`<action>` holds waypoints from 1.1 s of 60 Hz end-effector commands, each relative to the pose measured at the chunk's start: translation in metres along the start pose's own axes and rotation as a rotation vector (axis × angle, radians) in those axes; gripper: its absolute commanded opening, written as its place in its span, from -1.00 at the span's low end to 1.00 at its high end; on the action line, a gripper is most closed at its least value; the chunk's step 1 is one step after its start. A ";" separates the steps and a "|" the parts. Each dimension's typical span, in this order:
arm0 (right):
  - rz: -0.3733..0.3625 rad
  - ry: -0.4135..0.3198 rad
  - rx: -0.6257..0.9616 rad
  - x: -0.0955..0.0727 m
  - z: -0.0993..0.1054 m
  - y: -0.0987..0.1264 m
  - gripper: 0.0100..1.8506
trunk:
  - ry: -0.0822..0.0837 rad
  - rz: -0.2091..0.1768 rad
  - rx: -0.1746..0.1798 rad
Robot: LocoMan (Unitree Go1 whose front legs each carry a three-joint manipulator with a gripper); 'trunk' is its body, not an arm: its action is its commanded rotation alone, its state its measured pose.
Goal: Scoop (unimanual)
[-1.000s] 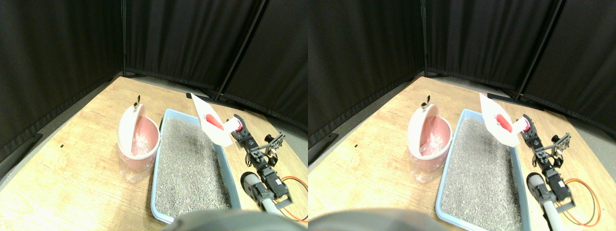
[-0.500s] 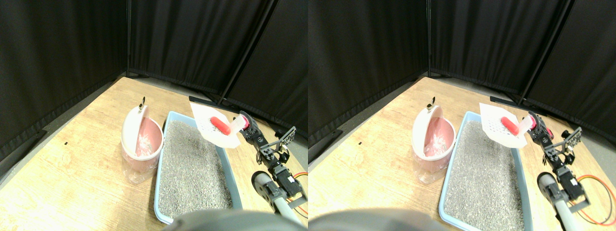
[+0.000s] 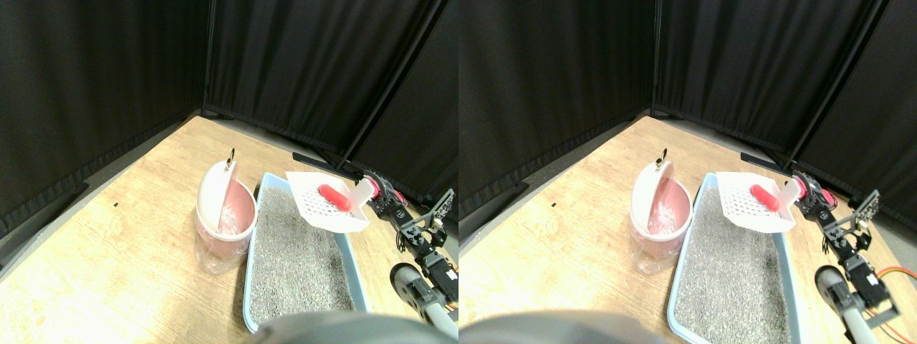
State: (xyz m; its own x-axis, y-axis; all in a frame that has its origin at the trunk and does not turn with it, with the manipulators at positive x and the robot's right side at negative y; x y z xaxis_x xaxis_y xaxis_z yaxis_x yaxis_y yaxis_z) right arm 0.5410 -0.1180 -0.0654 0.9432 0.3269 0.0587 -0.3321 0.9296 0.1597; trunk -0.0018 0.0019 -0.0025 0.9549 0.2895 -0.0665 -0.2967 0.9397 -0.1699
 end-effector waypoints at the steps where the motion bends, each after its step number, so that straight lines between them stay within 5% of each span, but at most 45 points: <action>1: 0.040 -0.034 -0.006 0.002 0.010 0.008 -0.95 | 0.004 0.028 0.005; 66: 0.114 0.133 -0.199 0.051 -0.017 0.043 -0.95 | 0.019 0.107 -0.014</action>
State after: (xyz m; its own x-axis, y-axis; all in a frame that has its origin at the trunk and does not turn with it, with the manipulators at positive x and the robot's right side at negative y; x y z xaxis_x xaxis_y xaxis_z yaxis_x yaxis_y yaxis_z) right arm 0.5726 -0.0615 -0.0764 0.8975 0.4306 -0.0957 -0.4362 0.8986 -0.0471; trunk -0.0037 0.0019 -0.0023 0.9247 0.3712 -0.0844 -0.3806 0.9070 -0.1802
